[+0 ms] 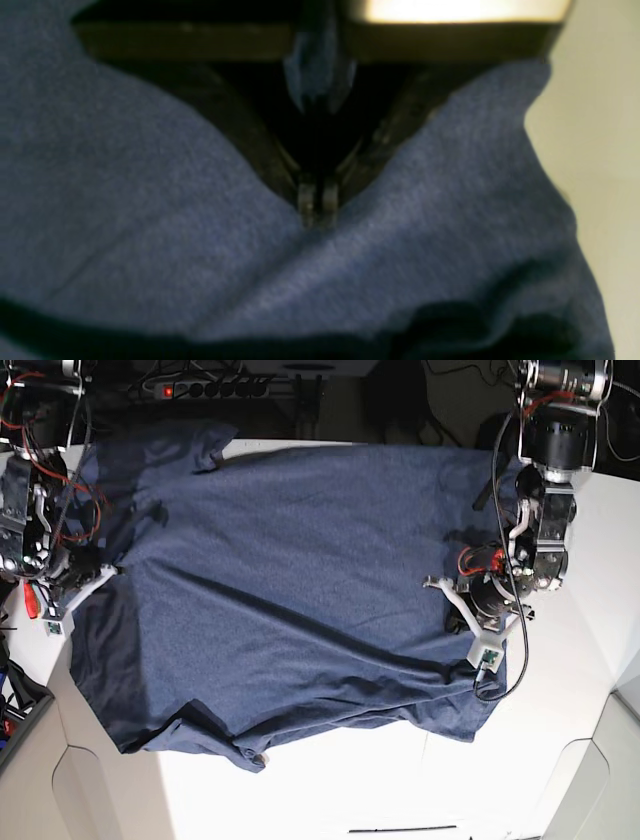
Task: Layout the t-shirt on the table in an organized manner, then fold the t-shirt properly
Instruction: 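Regrasp the shirt hem corners with both grippers, then drag the hem with both grippers to straighten the shirt, then release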
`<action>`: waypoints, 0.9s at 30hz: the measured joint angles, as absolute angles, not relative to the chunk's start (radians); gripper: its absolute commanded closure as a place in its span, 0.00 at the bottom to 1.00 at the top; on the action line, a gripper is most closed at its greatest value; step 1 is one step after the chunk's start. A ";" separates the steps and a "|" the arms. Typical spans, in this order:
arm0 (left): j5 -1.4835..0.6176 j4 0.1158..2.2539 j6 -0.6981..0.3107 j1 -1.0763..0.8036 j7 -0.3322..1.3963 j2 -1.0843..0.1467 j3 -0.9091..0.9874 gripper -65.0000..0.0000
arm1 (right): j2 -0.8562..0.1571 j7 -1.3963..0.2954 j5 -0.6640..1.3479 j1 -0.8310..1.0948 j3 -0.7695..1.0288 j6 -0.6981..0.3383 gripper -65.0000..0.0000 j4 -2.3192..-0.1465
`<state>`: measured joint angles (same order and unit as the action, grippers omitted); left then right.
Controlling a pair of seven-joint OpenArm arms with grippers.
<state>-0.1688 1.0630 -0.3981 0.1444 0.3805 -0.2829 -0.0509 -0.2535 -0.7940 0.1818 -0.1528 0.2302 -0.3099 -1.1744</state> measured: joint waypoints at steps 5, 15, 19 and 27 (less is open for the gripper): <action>-0.164 0.863 -0.392 0.284 0.338 -0.283 -0.049 1.00 | -0.187 -0.733 0.170 -0.244 0.231 -0.318 1.00 -1.068; -0.060 0.695 -0.330 0.464 0.337 -0.297 -0.050 1.00 | -0.080 -0.687 0.125 -0.397 0.210 -0.317 1.00 -0.933; -0.053 0.675 -0.329 0.508 0.331 -0.325 -0.051 1.00 | -0.062 -0.701 0.107 -0.432 0.164 -0.317 1.00 -0.918; -0.067 0.579 -0.310 0.568 0.290 -0.403 -0.051 1.00 | -0.066 -0.707 0.058 -0.447 0.057 -0.318 1.00 -0.918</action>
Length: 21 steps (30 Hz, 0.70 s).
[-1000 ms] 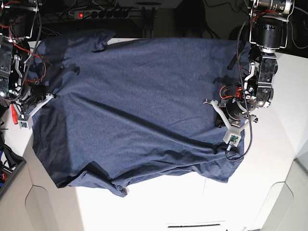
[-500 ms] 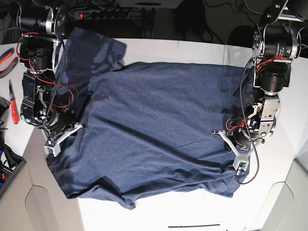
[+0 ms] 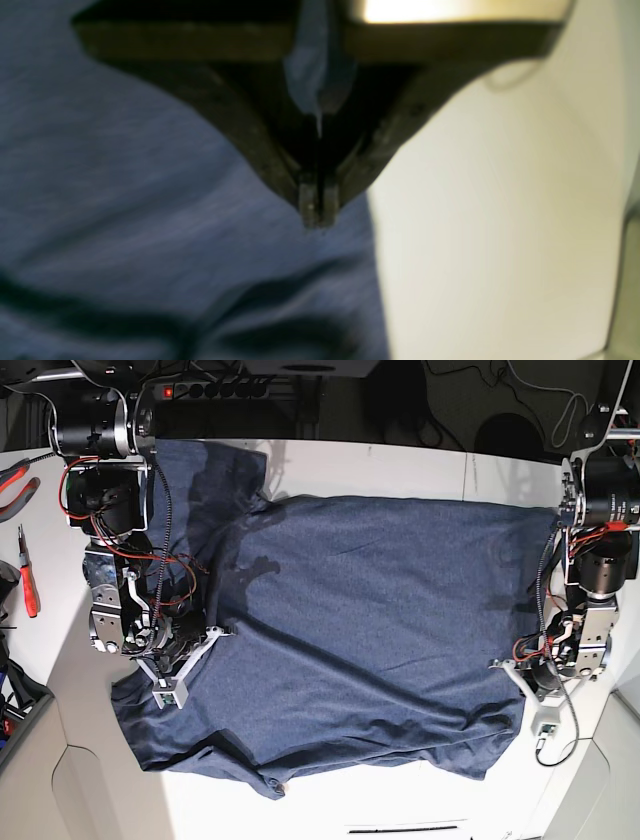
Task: Layout the t-shirt on the table in an organized manner, then fold the t-shirt properly
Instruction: 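Drag the hem with both grippers to straighten the shirt, then release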
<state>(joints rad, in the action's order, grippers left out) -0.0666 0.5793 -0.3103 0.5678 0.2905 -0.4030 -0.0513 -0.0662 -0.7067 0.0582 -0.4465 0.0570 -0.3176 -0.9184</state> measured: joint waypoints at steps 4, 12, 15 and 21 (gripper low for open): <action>-0.258 0.581 -0.325 0.569 0.260 -0.465 -0.051 1.00 | -0.073 -0.706 0.049 -0.427 0.058 -0.317 1.00 -0.995; -0.739 0.589 -0.686 0.542 0.537 -0.496 0.075 1.00 | -0.094 -0.835 0.065 -0.407 0.111 -0.317 1.00 -1.405; -0.903 0.604 -0.687 0.460 0.595 -0.497 0.131 1.00 | -0.126 -0.891 0.056 -0.361 0.123 -0.314 1.00 -1.415; -0.756 0.697 -0.684 0.295 0.604 -0.458 0.147 1.00 | -0.188 -0.831 0.056 -0.234 0.144 -0.311 1.00 -1.390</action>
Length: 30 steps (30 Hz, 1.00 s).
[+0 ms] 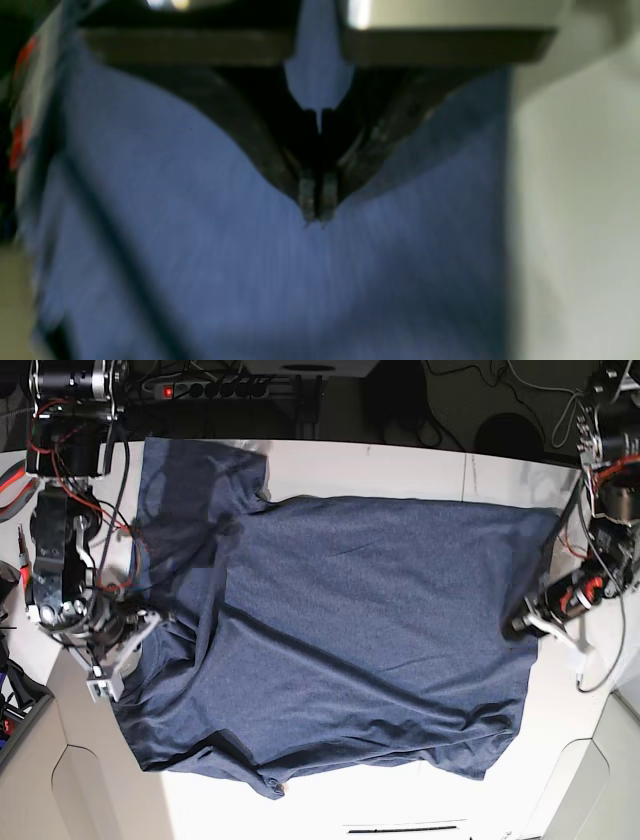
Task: Layout the t-shirt on the table in an organized manner, then fold the t-shirt properly
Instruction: 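Drag the hem with both grippers to straighten the shirt, then release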
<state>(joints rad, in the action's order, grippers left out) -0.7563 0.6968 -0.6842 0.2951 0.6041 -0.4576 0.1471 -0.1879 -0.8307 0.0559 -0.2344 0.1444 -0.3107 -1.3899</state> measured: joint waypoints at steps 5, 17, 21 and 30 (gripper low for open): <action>-0.679 0.793 -0.685 0.233 0.582 -0.416 0.149 1.00 | -0.197 -0.690 0.054 -0.216 0.183 -0.294 1.00 -1.289; -0.478 0.810 -0.716 0.231 0.511 -0.399 0.151 1.00 | -0.191 -0.527 -0.002 -0.395 0.186 -0.317 1.00 -0.902; -0.390 0.811 -0.679 0.231 0.425 -0.412 0.148 1.00 | -0.197 -0.513 -0.043 -0.429 0.186 -0.313 1.00 -0.849; -0.295 0.810 -0.554 0.241 0.375 -0.464 0.150 1.00 | -0.277 -0.506 -0.101 -0.435 0.186 -0.212 1.00 -0.827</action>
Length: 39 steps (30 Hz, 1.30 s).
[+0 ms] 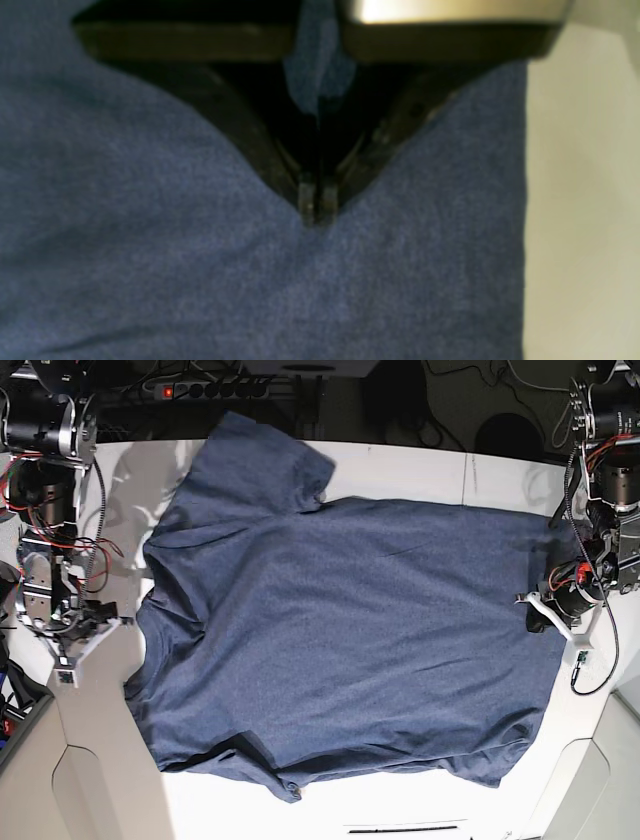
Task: Layout the t-shirt on the table in an organized manner, then fold the t-shirt properly
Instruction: 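Drag the hem with both grippers to straighten the shirt, then release, then move the right gripper to the shirt shoulder and the left to the hem corner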
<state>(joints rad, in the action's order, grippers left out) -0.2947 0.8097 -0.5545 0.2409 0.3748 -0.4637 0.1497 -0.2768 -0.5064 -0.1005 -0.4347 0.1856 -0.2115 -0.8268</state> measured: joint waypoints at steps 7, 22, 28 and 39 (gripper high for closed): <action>-0.355 0.807 -0.550 0.236 0.350 -0.463 0.149 1.00 | -0.293 -0.492 -0.011 -0.432 0.187 -0.226 1.00 -0.832; -0.480 0.925 -0.634 0.221 0.315 -0.462 0.147 0.71 | -0.296 -0.804 0.103 -0.167 0.187 -0.260 1.00 -1.682; -0.483 1.115 -0.641 0.184 0.374 -0.459 0.216 0.71 | -0.290 -0.836 0.067 0.120 0.230 -0.263 1.00 -1.839; -0.479 1.164 -0.656 0.093 0.388 -0.444 0.276 0.71 | -0.175 -0.733 0.374 0.381 0.566 -0.376 0.56 -1.812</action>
<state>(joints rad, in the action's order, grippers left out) -0.4793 1.1645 -0.6559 0.0929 0.3882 -0.4438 0.2756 -0.1745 -0.7330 0.3737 0.3809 0.5663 -0.3756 -1.8122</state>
